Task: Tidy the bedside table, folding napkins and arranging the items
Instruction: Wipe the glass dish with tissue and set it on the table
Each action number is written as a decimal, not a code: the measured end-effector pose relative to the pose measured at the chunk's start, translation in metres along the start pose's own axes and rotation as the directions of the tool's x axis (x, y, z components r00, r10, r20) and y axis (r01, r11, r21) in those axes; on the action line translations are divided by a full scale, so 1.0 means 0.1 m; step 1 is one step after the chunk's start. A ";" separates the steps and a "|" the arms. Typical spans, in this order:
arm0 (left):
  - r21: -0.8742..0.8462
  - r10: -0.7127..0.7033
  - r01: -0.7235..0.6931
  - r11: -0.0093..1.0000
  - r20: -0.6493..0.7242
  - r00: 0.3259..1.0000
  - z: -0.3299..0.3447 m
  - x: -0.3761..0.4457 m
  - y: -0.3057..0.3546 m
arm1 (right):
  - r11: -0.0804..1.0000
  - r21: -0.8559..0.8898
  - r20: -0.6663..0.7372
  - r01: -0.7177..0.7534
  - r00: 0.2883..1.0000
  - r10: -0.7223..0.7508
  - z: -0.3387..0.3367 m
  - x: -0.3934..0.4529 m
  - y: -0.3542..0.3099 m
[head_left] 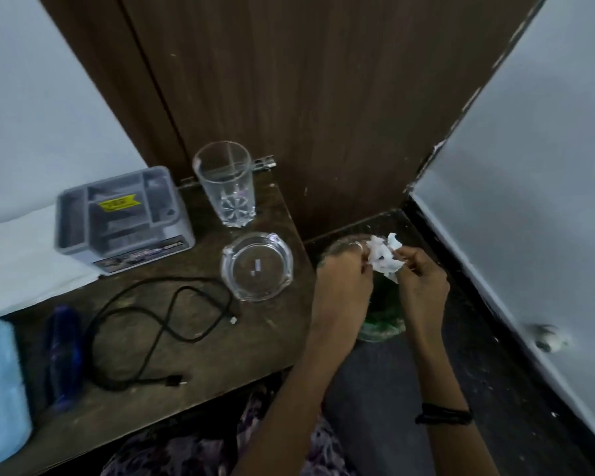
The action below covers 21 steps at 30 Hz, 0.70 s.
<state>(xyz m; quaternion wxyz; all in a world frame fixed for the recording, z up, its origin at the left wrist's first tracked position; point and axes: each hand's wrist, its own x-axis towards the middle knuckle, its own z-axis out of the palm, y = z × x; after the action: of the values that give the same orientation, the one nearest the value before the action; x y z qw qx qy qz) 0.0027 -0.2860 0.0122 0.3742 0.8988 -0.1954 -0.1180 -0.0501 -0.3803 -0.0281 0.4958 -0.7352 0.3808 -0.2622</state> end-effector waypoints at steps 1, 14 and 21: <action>0.057 -0.011 0.008 0.998 0.049 0.999 0.14 0.08 0.04 | 0.999 -0.033 -0.003 -0.019 1.000 0.018 -0.03 0.07 0.12; 0.356 -0.133 -0.029 0.934 0.423 0.896 1.06 0.52 -0.04 | 0.877 -0.438 0.109 -0.199 0.956 0.272 -0.03 0.66 0.96; 0.229 0.010 -0.078 0.970 0.284 0.959 0.93 0.37 -0.01 | 0.897 -0.443 0.113 -0.008 0.991 0.065 -0.03 0.46 0.77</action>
<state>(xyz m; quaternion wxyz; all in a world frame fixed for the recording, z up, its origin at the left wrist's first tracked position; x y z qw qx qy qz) 0.0029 -0.3593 -0.0553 0.2347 0.9067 -0.2794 -0.2113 -0.0487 -0.4367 -0.0983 0.3440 -0.8359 0.4124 -0.1133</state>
